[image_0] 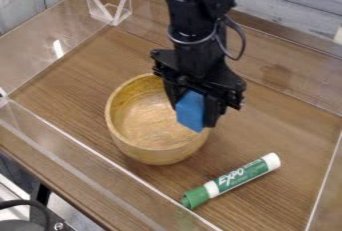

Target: Remove the blue block from inside the brown bowl and put it on the table

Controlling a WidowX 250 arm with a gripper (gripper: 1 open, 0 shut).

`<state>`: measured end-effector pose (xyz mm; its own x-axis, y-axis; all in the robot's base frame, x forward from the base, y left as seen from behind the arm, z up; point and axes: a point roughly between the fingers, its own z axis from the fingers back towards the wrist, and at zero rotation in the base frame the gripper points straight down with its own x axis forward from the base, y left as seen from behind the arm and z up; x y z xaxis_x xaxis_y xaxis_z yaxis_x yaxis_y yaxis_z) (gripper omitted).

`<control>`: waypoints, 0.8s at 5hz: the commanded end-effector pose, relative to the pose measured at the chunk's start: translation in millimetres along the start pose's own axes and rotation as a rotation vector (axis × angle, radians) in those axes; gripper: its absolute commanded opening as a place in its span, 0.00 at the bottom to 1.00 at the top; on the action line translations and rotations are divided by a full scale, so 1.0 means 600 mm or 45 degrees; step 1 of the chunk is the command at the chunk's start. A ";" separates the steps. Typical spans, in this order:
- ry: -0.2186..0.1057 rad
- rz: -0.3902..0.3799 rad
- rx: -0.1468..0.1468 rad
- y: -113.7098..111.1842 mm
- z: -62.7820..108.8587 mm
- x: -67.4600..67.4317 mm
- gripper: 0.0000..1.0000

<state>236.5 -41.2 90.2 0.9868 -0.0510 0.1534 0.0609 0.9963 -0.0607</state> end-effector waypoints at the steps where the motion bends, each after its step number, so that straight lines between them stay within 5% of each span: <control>1: -0.097 -0.018 -0.012 -0.014 0.021 0.023 0.00; 4: -0.124 -0.010 -0.049 -0.039 0.003 0.026 0.00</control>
<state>245.1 -61.4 87.5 0.9756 -0.0408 0.2158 0.0621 0.9937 -0.0932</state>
